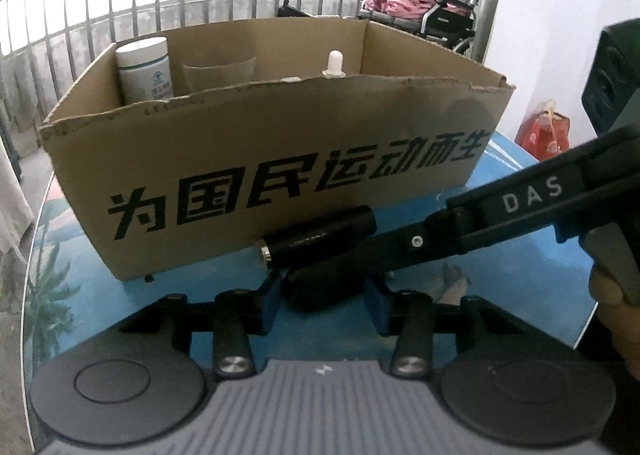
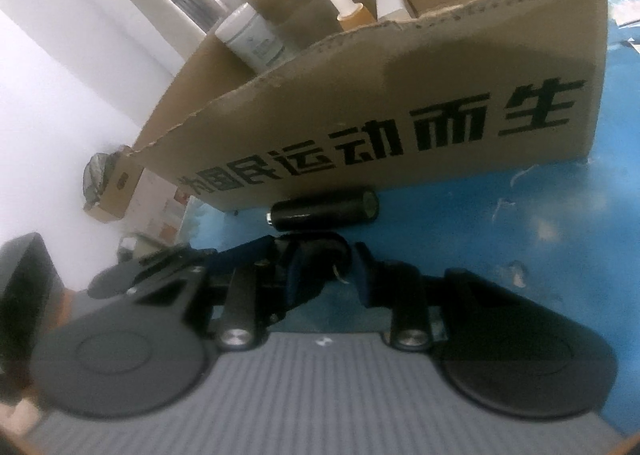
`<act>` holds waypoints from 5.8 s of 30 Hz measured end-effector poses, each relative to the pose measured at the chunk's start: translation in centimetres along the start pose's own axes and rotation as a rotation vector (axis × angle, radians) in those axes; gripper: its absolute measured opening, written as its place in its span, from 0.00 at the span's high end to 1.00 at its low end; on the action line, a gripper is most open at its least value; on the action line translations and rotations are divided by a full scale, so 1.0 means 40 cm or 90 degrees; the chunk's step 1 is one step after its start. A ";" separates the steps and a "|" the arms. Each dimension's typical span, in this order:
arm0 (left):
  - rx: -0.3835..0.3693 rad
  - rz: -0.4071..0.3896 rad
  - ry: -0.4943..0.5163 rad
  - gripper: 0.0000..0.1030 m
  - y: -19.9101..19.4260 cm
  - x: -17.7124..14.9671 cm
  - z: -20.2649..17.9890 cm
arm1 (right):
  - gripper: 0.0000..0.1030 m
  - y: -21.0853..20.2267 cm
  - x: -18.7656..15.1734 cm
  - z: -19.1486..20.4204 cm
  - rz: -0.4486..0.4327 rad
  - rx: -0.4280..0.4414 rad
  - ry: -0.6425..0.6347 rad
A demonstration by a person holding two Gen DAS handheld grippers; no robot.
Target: Organize rigid objects
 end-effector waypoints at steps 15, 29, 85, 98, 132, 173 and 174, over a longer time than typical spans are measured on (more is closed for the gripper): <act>0.042 -0.097 0.009 0.56 -0.155 0.104 0.002 | 0.74 -0.140 0.009 0.102 -0.065 0.042 -0.037; -0.007 -0.172 0.073 0.55 -0.070 0.476 0.032 | 0.74 -0.332 0.308 0.183 -0.240 0.047 -0.106; 0.035 0.022 0.022 0.69 0.049 0.007 0.073 | 0.72 -0.007 0.069 -0.018 -0.070 -0.022 -0.024; 0.051 0.005 0.021 0.70 0.006 0.018 0.034 | 0.72 -0.004 0.045 0.008 -0.083 -0.031 -0.045; -0.050 -0.043 0.013 0.51 0.160 0.500 0.089 | 0.71 -0.245 0.535 0.109 -0.211 -0.080 -0.180; 0.240 -0.063 -0.142 0.00 -0.407 0.153 0.149 | 0.01 -0.685 -0.006 0.089 -0.428 -0.127 -0.081; 0.263 -0.049 -0.137 0.00 -0.409 0.146 0.157 | 0.01 -0.678 -0.007 0.090 -0.428 -0.147 -0.084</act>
Point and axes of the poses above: each gripper's, at about its wrist camera, not at the fingertips, and y roughly the way its jaws point, z to its left, x to its top, the point moved 9 cm from there along y, roughly the way its jaws point, and after that the axes turned 15 degrees about y, right-handed, at the moved point
